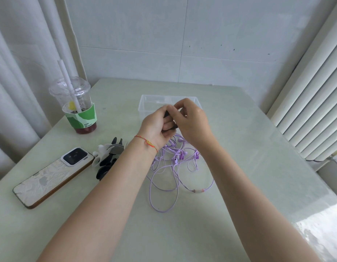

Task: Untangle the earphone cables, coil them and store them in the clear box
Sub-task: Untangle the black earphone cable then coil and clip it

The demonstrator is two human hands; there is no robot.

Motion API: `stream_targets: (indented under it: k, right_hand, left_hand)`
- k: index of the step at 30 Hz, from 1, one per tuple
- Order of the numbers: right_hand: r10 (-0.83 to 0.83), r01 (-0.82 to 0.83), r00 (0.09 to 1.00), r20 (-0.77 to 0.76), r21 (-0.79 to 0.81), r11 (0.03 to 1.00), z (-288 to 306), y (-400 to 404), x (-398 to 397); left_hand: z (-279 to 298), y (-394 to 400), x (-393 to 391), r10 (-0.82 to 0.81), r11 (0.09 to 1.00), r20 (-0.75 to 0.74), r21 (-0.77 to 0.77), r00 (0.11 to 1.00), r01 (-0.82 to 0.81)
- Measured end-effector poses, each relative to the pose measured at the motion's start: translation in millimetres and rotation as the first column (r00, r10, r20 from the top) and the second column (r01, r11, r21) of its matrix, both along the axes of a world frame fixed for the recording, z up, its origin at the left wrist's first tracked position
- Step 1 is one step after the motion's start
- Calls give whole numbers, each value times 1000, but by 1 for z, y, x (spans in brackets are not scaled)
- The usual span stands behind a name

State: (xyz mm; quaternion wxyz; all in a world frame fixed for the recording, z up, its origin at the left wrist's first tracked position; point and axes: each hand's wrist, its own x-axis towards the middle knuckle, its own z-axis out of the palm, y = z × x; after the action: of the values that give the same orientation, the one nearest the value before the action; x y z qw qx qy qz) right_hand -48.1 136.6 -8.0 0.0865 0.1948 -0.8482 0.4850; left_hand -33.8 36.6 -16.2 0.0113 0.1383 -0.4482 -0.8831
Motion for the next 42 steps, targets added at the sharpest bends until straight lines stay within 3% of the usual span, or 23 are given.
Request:
stream_targets:
  k: [3,7,13,16,19,22,24,27,29,30,32,35,38,42]
  right_hand:
    - [71,-43,982,177,-155,987,2,2,-4]
    - [92,-40,979,184,-269,962,2,9,-6]
    - [-5,14,999,53,-158,987,4,17,-15]
    - [-22,25,999,23,-110,994,5,20,-19]
    - [-20,20,1000,2,-35,999,5,23,-19]
    - [-11,11,1000,-15,15,1000,6,22,-17]
    - [-1,2,1000,-12,47,999,4,19,-14]
    - [2,-1,1000,-11,61,998,3,15,-10]
    - [-4,5,1000,-15,67,998,6,11,-9]
    - [-6,7,1000,-17,76,997,8,8,-9]
    - [8,-5,1000,-25,93,996,11,1,-6]
    - [30,-26,999,-36,122,992,17,-11,2]
    - [37,-30,998,-46,155,987,19,-18,9]
    - [29,-23,999,-37,153,988,17,-19,15]
  left_hand:
    - [-2,-4,-3,62,998,3,-26,998,-62]
    - [-2,-4,-6,53,993,-43,-103,998,-58]
    - [-1,-10,-3,-88,983,-98,-170,991,70]
    - [4,-17,0,-174,947,-81,-286,981,144]
    - [10,-23,-1,-116,853,-9,-513,993,95]
    - [15,-34,-4,-62,659,32,-749,998,66]
    - [16,-49,-1,-29,403,14,-915,999,24]
    - [19,-76,16,7,-91,12,-996,1000,13]
    - [20,-93,30,14,-257,151,-955,988,149]
    - [20,-99,36,9,-284,255,-926,967,247]
    - [18,-108,50,-43,-255,466,-860,884,441]
    - [14,-117,61,-149,-249,576,-808,804,533]
    - [4,-118,59,-150,-262,497,-854,855,450]
    - [-15,-108,56,-153,-186,310,-941,938,281]
